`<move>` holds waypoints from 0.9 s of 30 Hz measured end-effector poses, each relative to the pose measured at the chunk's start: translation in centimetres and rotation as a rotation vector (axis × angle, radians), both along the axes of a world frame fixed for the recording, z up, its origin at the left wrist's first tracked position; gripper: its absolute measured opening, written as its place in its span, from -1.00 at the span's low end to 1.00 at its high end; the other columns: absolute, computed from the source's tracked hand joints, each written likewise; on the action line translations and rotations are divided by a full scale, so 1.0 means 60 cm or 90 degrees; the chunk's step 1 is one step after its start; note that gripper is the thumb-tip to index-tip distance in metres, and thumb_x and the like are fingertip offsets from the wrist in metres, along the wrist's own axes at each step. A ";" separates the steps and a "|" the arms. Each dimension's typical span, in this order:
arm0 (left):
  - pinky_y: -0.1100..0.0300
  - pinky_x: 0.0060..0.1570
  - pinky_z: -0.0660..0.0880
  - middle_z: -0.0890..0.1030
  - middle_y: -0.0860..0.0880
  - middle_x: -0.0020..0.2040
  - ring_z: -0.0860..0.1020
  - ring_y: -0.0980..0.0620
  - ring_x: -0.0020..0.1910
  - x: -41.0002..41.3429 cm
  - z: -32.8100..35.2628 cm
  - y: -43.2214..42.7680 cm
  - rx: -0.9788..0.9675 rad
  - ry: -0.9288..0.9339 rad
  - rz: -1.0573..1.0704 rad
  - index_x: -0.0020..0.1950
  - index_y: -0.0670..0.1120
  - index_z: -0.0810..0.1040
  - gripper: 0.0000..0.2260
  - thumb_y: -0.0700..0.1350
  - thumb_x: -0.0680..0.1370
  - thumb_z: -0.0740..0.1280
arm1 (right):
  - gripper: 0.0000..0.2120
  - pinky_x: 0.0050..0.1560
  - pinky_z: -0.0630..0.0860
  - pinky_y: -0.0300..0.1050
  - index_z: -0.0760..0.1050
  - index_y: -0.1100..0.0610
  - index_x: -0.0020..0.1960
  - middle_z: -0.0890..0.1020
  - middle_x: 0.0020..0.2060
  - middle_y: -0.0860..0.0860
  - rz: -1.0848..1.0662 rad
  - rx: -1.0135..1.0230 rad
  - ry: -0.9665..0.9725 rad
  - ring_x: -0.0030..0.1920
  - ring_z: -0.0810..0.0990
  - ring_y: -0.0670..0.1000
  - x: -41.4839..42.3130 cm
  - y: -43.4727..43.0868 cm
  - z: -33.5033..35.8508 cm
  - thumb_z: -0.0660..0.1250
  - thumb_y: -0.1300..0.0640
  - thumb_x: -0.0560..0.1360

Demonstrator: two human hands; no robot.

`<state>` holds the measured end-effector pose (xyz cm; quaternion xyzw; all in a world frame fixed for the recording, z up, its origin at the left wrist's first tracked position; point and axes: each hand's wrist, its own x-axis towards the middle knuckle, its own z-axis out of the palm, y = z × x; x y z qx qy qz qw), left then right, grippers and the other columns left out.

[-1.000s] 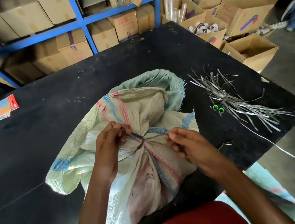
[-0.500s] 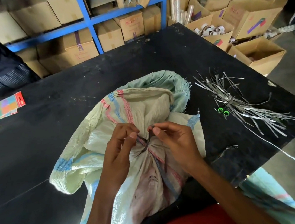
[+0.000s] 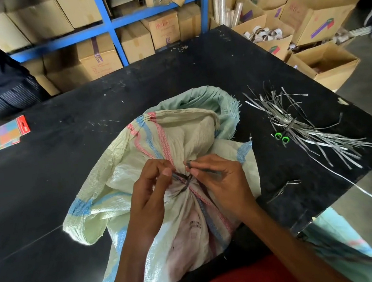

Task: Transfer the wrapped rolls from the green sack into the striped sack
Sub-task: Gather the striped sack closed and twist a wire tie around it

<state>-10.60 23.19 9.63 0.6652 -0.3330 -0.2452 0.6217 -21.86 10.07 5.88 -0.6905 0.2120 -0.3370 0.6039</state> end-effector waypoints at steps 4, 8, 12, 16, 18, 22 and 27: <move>-0.14 -0.10 0.35 0.49 -0.03 -0.12 0.46 -0.06 -0.13 -0.005 -0.003 0.004 0.012 -0.046 0.014 -0.19 -0.01 0.47 -0.80 -0.16 0.64 0.22 | -0.89 0.01 0.62 0.01 0.64 0.12 -0.05 0.71 -0.14 -0.15 -0.041 -0.155 0.058 -0.05 0.69 -0.11 0.001 -0.001 0.003 0.53 0.17 0.45; -0.01 -0.12 0.39 0.47 -0.04 -0.08 0.47 -0.05 -0.11 -0.011 -0.007 0.005 0.037 -0.112 0.021 -0.18 -0.08 0.45 -0.82 -0.17 0.63 0.23 | -0.76 -0.04 0.61 -0.23 0.55 0.18 0.00 0.72 -0.21 -0.07 -0.026 -0.092 0.108 -0.10 0.70 -0.17 0.004 0.004 0.016 0.56 0.17 0.43; 0.26 -0.04 0.33 0.43 -0.01 -0.05 0.45 0.01 -0.07 -0.008 0.005 0.005 0.086 -0.207 0.002 -0.16 -0.06 0.50 -0.82 -0.14 0.64 0.24 | -0.85 -0.01 0.62 -0.08 0.72 0.09 0.05 0.73 -0.12 -0.11 0.027 -0.175 0.125 -0.06 0.69 -0.14 0.001 -0.001 0.020 0.51 0.18 0.48; 0.00 0.05 0.38 0.41 0.03 0.03 0.40 -0.07 0.07 -0.001 0.011 -0.005 0.120 -0.346 -0.041 -0.12 -0.05 0.52 -0.86 -0.13 0.63 0.26 | -0.81 -0.11 0.63 -0.03 0.70 0.04 0.14 0.68 -0.15 -0.05 0.119 -0.163 0.128 -0.13 0.68 -0.06 -0.005 -0.004 0.013 0.45 0.17 0.54; -0.05 0.06 0.38 0.41 0.05 0.04 0.39 -0.04 0.08 0.004 0.018 -0.014 0.122 -0.371 -0.064 -0.11 -0.05 0.53 -0.86 -0.12 0.63 0.25 | -0.82 -0.09 0.63 0.01 0.70 0.10 0.14 0.66 -0.16 -0.01 0.155 -0.123 0.125 -0.13 0.68 0.00 -0.011 -0.007 0.014 0.43 0.20 0.55; -0.06 0.01 0.38 0.48 0.06 -0.05 0.45 -0.01 -0.01 0.009 0.029 -0.039 0.112 -0.389 -0.109 -0.14 -0.04 0.50 -0.82 -0.08 0.65 0.23 | -0.92 -0.10 0.62 0.02 0.72 0.11 -0.01 0.69 -0.19 0.01 0.138 -0.042 0.102 -0.13 0.69 0.00 -0.018 -0.012 0.016 0.46 0.16 0.53; -0.13 0.14 0.44 0.67 -0.09 -0.07 0.58 -0.11 0.01 0.031 0.000 -0.061 0.073 -0.046 -0.142 -0.02 -0.18 0.52 -0.81 -0.21 0.68 0.13 | -0.88 -0.06 0.59 -0.19 0.71 0.26 -0.02 0.73 -0.19 0.12 0.070 0.209 0.070 -0.12 0.68 -0.04 -0.028 -0.030 0.001 0.41 0.24 0.55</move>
